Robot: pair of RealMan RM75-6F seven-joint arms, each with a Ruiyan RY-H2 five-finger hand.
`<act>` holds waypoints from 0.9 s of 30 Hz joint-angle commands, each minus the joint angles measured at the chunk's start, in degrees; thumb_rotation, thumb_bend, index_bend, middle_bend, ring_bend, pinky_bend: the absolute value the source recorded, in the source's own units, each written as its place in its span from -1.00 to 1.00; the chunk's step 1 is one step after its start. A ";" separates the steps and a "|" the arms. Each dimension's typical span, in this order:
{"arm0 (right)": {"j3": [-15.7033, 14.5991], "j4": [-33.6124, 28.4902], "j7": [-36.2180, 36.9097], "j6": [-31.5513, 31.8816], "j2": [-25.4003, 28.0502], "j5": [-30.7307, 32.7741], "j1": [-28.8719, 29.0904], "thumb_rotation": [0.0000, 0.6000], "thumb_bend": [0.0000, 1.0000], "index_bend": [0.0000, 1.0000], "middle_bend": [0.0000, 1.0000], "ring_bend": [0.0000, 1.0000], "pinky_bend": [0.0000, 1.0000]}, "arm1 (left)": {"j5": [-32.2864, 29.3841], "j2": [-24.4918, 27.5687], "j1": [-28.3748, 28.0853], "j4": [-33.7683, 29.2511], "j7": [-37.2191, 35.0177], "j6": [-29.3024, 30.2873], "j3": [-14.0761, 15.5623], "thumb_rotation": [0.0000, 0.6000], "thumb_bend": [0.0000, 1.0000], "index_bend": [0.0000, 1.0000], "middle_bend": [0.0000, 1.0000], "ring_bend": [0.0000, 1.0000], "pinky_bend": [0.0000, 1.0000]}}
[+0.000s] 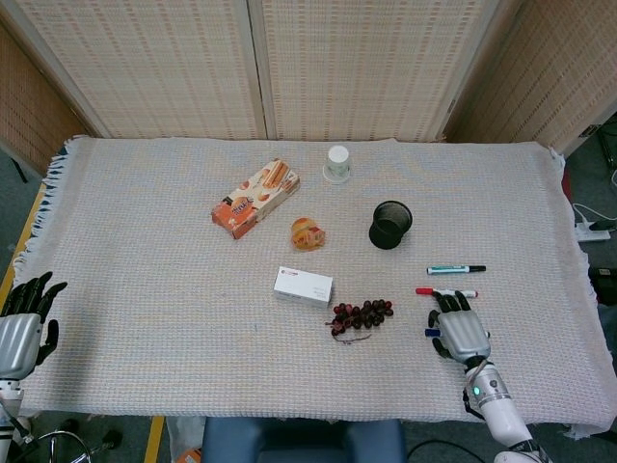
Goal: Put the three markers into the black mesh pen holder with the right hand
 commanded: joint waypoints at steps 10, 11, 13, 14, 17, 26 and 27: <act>0.68 -0.16 2.56 1.81 0.56 -0.94 0.08 1.00 -0.29 0.05 -0.88 -0.75 -1.00 | -0.46 -0.03 -0.21 -0.07 -0.06 -0.54 -0.23 1.00 0.22 -0.66 -1.00 -1.00 -0.89; 0.73 -0.32 2.80 1.89 0.72 -0.97 0.07 1.00 -0.28 0.05 -0.88 -0.75 -1.00 | -0.46 -0.03 -0.21 -0.08 -0.05 -0.52 -0.25 1.00 0.22 -0.66 -1.00 -1.00 -0.89; 0.73 -0.57 2.94 2.03 1.07 -1.04 0.08 1.00 -0.27 0.06 -0.88 -0.74 -1.00 | -0.43 -0.01 -0.22 -0.14 -0.01 -0.49 -0.27 1.00 0.22 -0.66 -1.00 -1.00 -0.89; 0.69 -0.61 2.92 2.11 1.17 -1.04 0.07 1.00 -0.27 0.06 -0.88 -0.74 -1.00 | -0.43 -0.01 -0.22 -0.15 0.00 -0.50 -0.26 1.00 0.22 -0.66 -1.00 -1.00 -0.89; 0.99 -1.41 4.46 3.04 1.68 -2.10 -0.04 1.00 -0.25 0.07 -0.88 -0.74 -0.99 | -0.57 0.01 -0.25 -0.17 0.09 -0.73 -0.22 1.00 0.22 -0.66 -1.00 -1.00 -0.89; 5.41 -8.29 17.59 3.96 7.26 -6.51 1.28 1.00 -0.19 0.11 -0.88 -0.70 -0.95 | -0.35 0.09 -0.10 -0.30 -0.13 -0.24 -0.29 1.00 0.22 -0.66 -1.00 -1.00 -0.89; 6.24 -8.93 19.38 3.72 7.92 -6.65 1.63 1.00 -0.18 0.12 -0.88 -0.69 -0.93 | -0.36 0.09 -0.08 -0.29 -0.13 -0.22 -0.28 1.00 0.22 -0.66 -1.00 -1.00 -0.89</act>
